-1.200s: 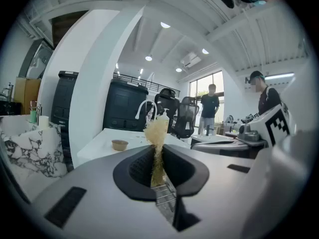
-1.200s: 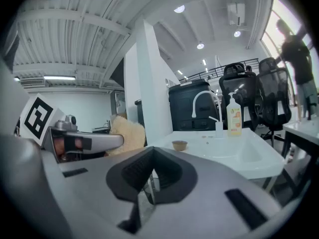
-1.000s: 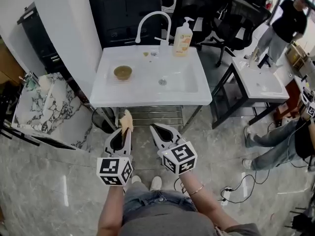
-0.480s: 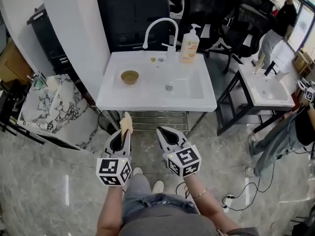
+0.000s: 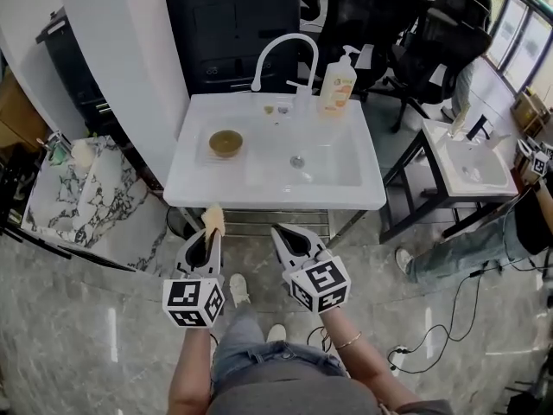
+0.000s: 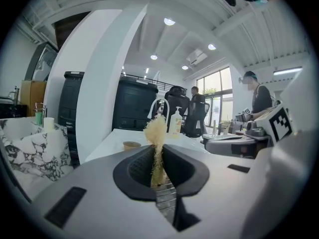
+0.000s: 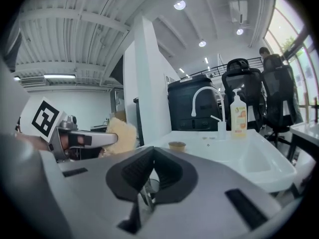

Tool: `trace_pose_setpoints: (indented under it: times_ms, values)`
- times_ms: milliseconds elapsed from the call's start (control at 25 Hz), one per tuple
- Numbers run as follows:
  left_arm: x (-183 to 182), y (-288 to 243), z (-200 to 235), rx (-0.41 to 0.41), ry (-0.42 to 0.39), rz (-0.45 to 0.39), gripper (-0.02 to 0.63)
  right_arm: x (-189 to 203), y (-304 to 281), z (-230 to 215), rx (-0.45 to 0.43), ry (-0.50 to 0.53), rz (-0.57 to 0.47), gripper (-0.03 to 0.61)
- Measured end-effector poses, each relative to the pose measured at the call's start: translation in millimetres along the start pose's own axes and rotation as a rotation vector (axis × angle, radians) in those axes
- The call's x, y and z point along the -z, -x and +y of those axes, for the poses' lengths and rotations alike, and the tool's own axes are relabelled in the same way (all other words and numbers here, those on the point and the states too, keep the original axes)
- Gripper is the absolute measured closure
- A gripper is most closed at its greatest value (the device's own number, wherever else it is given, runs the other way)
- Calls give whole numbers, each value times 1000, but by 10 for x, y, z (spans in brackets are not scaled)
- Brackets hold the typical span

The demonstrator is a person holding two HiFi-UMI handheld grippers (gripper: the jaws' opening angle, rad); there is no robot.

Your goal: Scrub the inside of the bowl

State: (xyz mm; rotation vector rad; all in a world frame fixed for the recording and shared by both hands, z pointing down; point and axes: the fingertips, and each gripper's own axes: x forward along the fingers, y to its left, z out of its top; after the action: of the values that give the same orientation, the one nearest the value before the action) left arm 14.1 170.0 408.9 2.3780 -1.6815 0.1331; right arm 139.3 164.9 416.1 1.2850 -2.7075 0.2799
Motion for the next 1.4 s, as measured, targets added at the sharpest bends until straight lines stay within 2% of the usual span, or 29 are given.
trace_pose_setpoints:
  times_ms: [240, 560, 720, 960, 1400]
  values:
    - [-117, -526, 460, 1, 16, 4, 568, -117, -611, -179, -13, 39, 27, 568]
    - [-257, -1194, 1157, 23, 12, 43, 568, -172, -1532, -433, 18, 5, 78, 568]
    - [-298, -1443, 1425, 42, 16, 55, 568, -181, -1899, -508, 37, 20, 105, 568]
    - [-267, -1675, 1626, 93, 15, 92, 568, -166, -2277, -553, 59, 36, 158, 568]
    - [-211, -1872, 1858, 125, 63, 112, 568, -135, -2655, -582, 70, 162, 247, 568]
